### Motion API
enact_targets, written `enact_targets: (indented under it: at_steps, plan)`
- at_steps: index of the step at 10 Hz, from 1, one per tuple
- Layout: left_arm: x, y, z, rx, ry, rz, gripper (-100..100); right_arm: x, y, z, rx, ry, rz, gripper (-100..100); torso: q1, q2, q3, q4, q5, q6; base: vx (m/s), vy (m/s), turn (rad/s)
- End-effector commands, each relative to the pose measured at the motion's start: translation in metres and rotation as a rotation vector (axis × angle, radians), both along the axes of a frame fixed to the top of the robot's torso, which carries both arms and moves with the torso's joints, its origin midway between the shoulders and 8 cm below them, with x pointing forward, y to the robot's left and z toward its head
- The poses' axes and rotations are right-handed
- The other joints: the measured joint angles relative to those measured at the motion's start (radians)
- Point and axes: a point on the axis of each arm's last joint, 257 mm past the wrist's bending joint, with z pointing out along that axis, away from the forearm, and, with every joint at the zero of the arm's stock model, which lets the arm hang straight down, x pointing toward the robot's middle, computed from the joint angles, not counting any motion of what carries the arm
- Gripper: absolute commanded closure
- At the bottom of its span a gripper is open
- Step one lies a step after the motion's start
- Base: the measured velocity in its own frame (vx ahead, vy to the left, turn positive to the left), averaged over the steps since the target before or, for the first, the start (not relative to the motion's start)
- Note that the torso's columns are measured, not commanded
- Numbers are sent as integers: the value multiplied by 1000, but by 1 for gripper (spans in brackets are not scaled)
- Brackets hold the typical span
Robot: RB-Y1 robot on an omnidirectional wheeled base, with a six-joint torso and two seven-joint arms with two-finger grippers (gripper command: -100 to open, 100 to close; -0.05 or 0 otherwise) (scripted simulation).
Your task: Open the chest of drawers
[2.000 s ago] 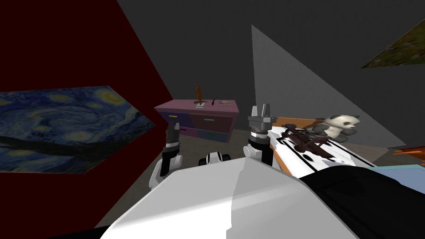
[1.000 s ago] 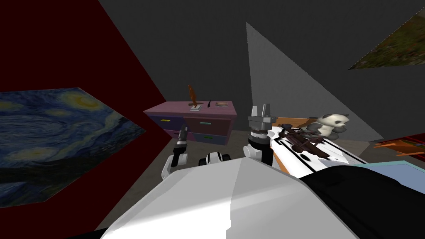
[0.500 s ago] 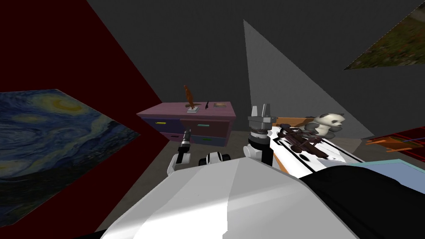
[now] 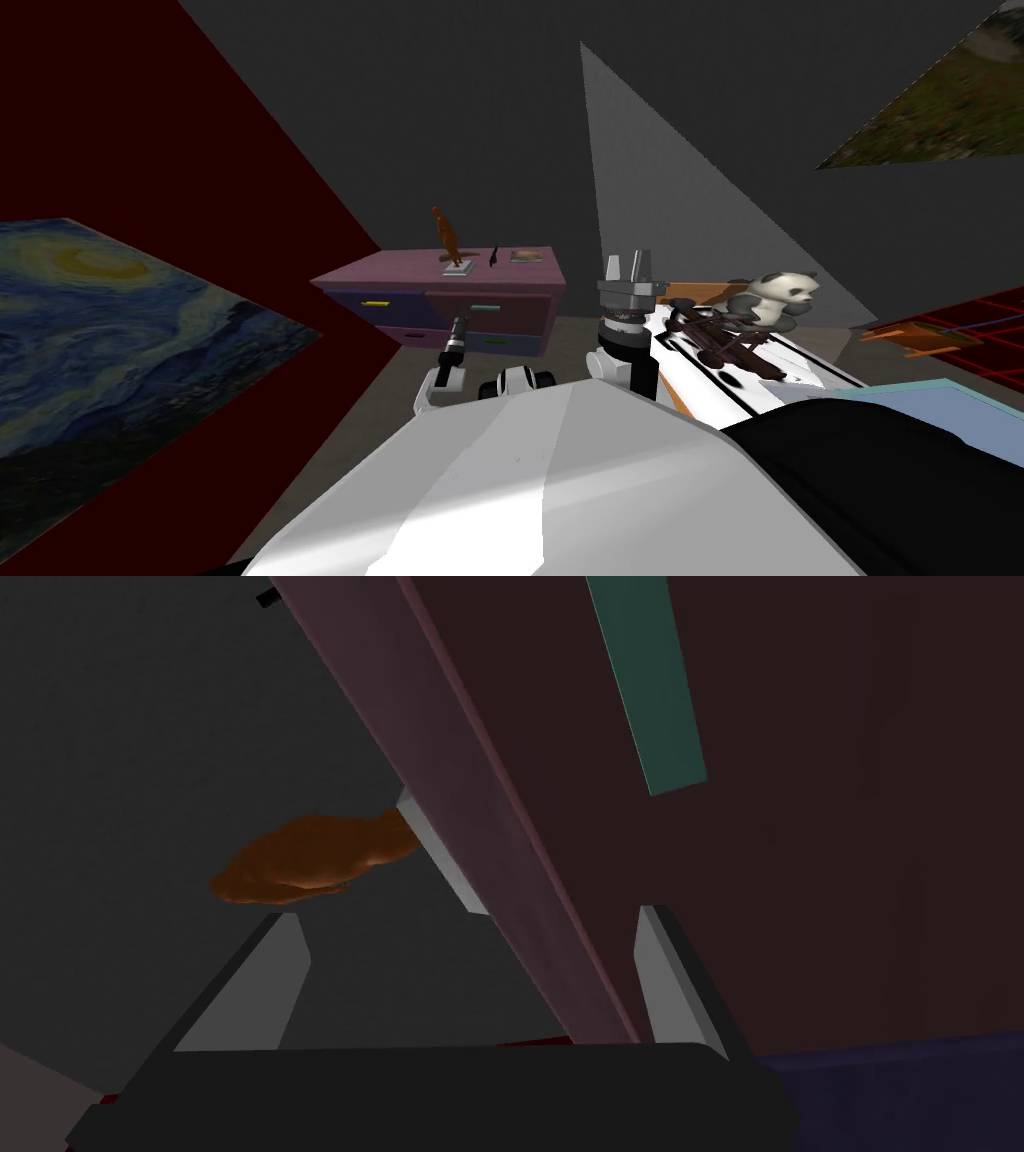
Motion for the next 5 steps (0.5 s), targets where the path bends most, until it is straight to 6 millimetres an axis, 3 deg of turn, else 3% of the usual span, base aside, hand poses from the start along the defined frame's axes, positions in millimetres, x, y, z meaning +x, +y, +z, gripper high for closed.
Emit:
enact_targets:
  at_steps: [1, 5]
  plan:
    - [3, -10, -27, 22, 60, -10, -100, 0, 0, 0, 0, 0, 0, 0, 1, 0, 0, 0, 0, 0, 89, -17, -61]
    - [7, -16, -60, 61, 132, -24, -100, 0, 0, 0, 0, 0, 0, 0, 1, 1, 1, 0, 0, 0, 58, -13, -46]
